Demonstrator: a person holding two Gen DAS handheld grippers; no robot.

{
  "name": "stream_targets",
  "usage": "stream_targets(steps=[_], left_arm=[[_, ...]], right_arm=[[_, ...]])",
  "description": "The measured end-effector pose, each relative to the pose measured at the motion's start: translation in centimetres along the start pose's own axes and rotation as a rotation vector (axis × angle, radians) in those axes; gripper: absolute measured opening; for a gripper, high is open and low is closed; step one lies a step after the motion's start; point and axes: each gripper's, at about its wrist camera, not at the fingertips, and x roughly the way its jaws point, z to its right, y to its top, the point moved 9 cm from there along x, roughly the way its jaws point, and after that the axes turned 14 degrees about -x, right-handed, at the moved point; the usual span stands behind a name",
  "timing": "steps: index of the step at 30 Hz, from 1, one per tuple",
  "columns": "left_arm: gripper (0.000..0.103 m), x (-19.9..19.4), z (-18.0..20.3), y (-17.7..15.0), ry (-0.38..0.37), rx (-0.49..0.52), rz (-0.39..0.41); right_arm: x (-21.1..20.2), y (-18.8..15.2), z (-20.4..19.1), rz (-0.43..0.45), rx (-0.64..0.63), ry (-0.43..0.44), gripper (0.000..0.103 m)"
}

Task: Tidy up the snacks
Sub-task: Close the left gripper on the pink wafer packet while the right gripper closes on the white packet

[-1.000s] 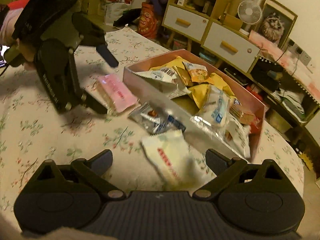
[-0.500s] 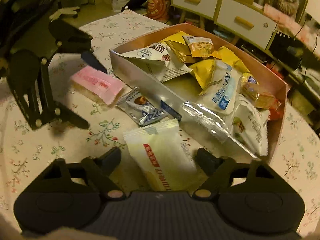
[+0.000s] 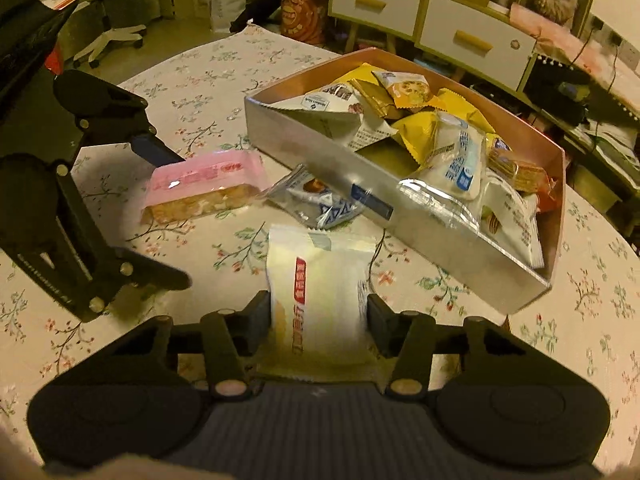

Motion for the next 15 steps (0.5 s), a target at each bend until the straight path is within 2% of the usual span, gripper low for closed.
stream_targets(steps=[6,11,15], left_arm=[[0.087,-0.39,-0.18,-0.44,0.048,-0.074,0.015],[0.087,-0.15,-0.58,-0.42,0.054,-0.163,0.028],[0.085,-0.15,-0.53,-0.16,0.073,-0.165,0.042]], right_arm=[[-0.7,-0.83,-0.55,-0.011,0.038,-0.025,0.047],[-0.75,-0.94,-0.51,-0.019,0.07,-0.04,0.048],[-0.42,-0.7,-0.39,-0.023,0.091,-0.039,0.052]])
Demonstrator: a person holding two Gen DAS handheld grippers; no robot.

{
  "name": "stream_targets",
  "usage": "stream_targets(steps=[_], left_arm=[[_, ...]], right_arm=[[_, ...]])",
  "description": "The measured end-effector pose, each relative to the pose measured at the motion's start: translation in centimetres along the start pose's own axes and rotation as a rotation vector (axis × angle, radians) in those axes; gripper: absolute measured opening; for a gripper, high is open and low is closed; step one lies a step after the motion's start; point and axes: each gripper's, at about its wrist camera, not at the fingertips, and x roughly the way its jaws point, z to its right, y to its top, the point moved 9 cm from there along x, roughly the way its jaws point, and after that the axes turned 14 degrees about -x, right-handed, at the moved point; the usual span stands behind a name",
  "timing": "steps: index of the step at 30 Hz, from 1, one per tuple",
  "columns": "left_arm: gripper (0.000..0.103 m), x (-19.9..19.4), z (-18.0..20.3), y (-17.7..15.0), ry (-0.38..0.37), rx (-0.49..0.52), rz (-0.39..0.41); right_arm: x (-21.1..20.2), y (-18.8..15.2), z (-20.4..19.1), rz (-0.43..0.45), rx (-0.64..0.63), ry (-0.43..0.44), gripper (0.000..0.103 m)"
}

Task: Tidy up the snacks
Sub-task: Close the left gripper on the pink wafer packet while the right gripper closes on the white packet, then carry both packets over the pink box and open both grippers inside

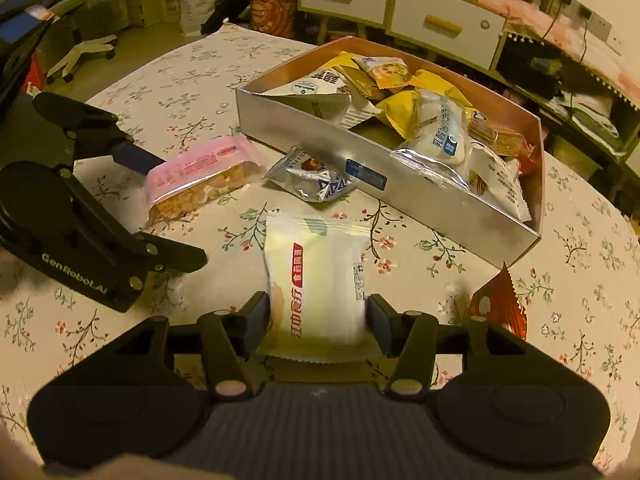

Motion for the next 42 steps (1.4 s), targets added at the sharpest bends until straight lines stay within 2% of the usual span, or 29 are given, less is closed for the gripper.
stream_targets(steps=[6,8,11,14,15,16,25,32,42], left_arm=[[0.076,0.0,0.0,0.2,0.001,-0.035,0.01],[0.071,0.0,0.1,0.3,0.001,-0.037,0.013],[0.06,-0.1,0.2,0.4,0.0,-0.042,0.016],[0.043,-0.3,0.3,0.4,0.001,-0.044,0.02],[0.034,-0.4,0.4,0.5,0.003,-0.043,0.021],[0.032,-0.4,0.4,0.5,0.006,-0.043,0.021],[0.03,-1.1,0.4,0.6,0.001,-0.042,0.021],[0.03,-3.1,1.2,1.5,-0.028,-0.025,0.052],[0.03,-5.0,1.6,5.5,-0.042,-0.035,0.14]], right_arm=[[0.2,0.3,-0.1,-0.01,0.008,-0.004,0.05],[0.2,0.4,-0.3,-0.012,0.008,0.006,0.046],[0.2,0.5,-0.4,-0.014,0.007,0.007,0.045],[0.2,0.5,-0.4,-0.013,0.004,0.008,0.044],[0.1,0.5,-0.4,-0.013,0.003,0.01,0.044],[0.1,0.5,-0.4,-0.014,0.002,0.011,0.044],[-0.8,1.0,-0.2,0.001,0.002,0.005,0.044],[-2.3,1.8,1.1,0.043,0.029,-0.019,0.044],[-3.4,3.7,4.9,0.108,0.099,-0.093,0.044]])
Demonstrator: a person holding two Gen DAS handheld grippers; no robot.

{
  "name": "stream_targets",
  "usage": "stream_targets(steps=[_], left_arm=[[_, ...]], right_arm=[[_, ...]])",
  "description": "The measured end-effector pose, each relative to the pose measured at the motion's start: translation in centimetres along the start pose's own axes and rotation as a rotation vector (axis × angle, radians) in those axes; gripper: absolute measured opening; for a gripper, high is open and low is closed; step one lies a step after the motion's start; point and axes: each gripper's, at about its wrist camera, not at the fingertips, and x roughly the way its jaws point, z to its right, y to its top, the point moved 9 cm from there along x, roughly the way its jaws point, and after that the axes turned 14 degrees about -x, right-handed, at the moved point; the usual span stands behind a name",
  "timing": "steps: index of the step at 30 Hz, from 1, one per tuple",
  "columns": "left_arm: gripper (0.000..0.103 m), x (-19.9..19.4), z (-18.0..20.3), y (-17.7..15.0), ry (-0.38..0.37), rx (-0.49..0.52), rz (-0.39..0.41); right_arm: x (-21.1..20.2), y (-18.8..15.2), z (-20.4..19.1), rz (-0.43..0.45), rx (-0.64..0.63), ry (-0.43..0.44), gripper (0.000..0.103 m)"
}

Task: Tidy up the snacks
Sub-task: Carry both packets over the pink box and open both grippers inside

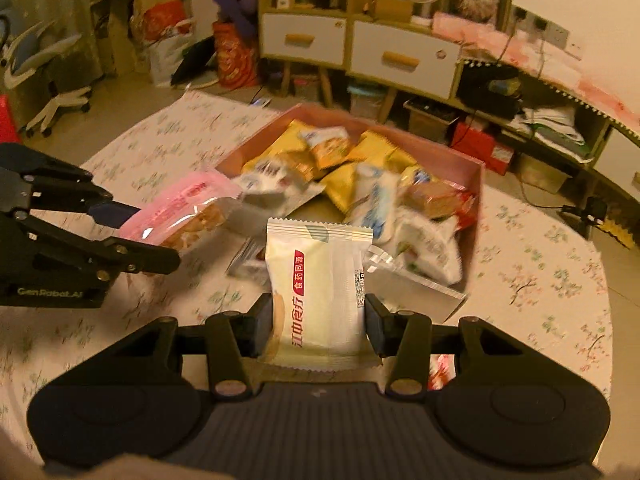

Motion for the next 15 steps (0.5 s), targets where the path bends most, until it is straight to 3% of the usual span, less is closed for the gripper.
stream_targets(steps=[6,15], left_arm=[[0.03,0.7,0.6,3.1,-0.002,-0.017,0.032],[0.03,3.8,4.8,6.4,-0.053,-0.049,0.054]], right_arm=[[0.4,1.5,2.7,0.015,0.014,-0.057,0.044],[2.2,2.8,6.5,0.009,0.032,-0.114,0.044]])
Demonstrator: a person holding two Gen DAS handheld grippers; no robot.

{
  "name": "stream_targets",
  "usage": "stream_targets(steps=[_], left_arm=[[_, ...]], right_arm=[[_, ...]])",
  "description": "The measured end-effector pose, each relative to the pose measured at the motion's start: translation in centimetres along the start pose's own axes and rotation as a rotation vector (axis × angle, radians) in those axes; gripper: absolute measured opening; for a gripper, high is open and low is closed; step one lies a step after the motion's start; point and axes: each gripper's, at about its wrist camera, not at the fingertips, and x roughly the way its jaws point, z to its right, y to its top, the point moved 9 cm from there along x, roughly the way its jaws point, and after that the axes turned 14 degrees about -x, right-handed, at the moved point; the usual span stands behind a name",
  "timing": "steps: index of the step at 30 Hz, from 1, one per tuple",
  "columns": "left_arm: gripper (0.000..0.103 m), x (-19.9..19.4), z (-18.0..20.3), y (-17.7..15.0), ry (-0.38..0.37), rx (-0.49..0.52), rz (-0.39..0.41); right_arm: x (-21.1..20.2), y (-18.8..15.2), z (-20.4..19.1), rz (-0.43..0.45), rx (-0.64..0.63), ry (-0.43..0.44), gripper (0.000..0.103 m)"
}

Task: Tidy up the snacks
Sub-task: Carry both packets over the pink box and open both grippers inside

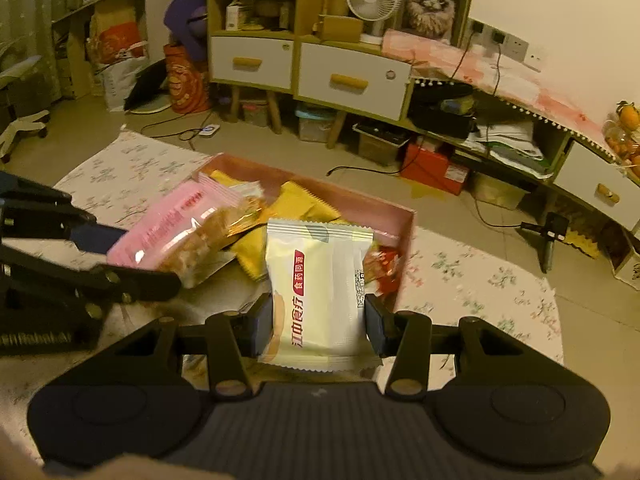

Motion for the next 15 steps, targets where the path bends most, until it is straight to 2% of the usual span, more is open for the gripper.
stream_targets(steps=[7,15], left_arm=[[0.03,3.3,-0.5,0.2,0.096,-0.027,-0.016],[0.03,4.7,-1.4,0.1,0.101,-0.046,-0.028]], right_arm=[[2.0,0.1,1.0,-0.025,-0.008,-0.01,0.044],[2.7,-0.3,0.9,-0.036,-0.006,-0.002,0.044]])
